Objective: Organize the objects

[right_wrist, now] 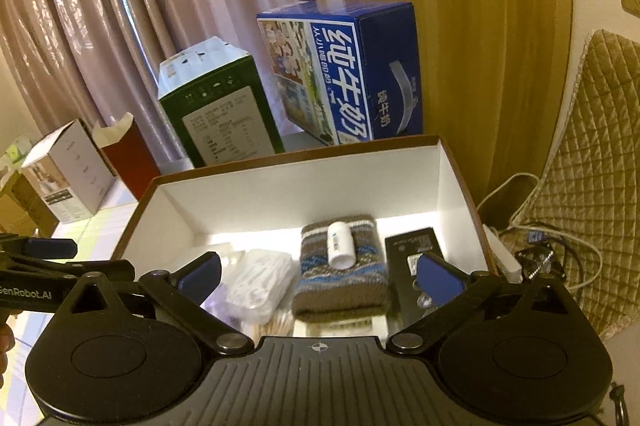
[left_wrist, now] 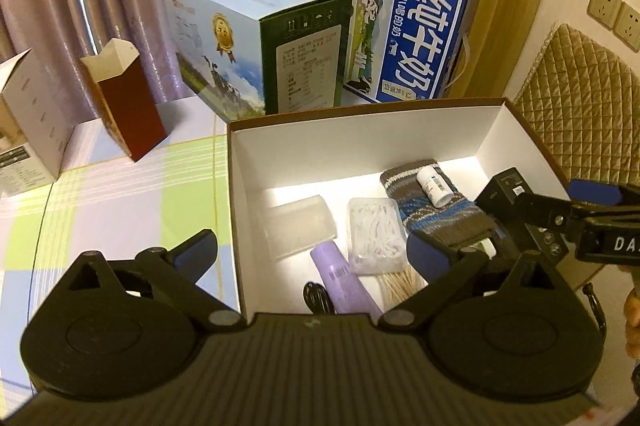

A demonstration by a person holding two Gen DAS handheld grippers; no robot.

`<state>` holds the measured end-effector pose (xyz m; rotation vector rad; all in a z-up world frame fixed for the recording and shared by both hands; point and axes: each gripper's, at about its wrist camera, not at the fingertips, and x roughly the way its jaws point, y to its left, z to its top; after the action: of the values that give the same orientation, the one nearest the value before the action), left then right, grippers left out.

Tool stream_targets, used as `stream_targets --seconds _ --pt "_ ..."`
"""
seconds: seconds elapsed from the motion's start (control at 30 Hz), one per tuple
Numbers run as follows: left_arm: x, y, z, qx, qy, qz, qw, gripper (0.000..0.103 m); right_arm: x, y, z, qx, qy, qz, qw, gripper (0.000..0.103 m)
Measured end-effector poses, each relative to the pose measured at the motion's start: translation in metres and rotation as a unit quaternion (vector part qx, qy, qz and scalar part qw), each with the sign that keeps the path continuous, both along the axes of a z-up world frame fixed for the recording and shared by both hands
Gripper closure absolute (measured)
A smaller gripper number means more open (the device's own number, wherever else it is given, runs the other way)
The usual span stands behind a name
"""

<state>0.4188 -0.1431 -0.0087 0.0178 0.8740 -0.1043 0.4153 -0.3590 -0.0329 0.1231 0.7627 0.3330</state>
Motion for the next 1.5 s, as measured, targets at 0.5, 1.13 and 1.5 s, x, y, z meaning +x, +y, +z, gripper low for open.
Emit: stream_targets --seconds 0.5,1.13,1.5 --pt "-0.083 0.013 0.022 0.009 -0.012 0.044 0.9989 0.001 -0.063 0.007 0.017 0.027 0.008 0.031 0.999 0.002" --pt "-0.200 0.047 0.035 0.003 -0.033 0.093 0.9951 0.001 -0.163 0.035 0.027 -0.006 -0.008 0.059 0.998 0.002" --pt "-0.258 0.093 0.032 -0.001 -0.014 0.103 0.9945 0.001 -0.225 0.076 0.027 -0.032 -0.006 0.050 0.998 0.002"
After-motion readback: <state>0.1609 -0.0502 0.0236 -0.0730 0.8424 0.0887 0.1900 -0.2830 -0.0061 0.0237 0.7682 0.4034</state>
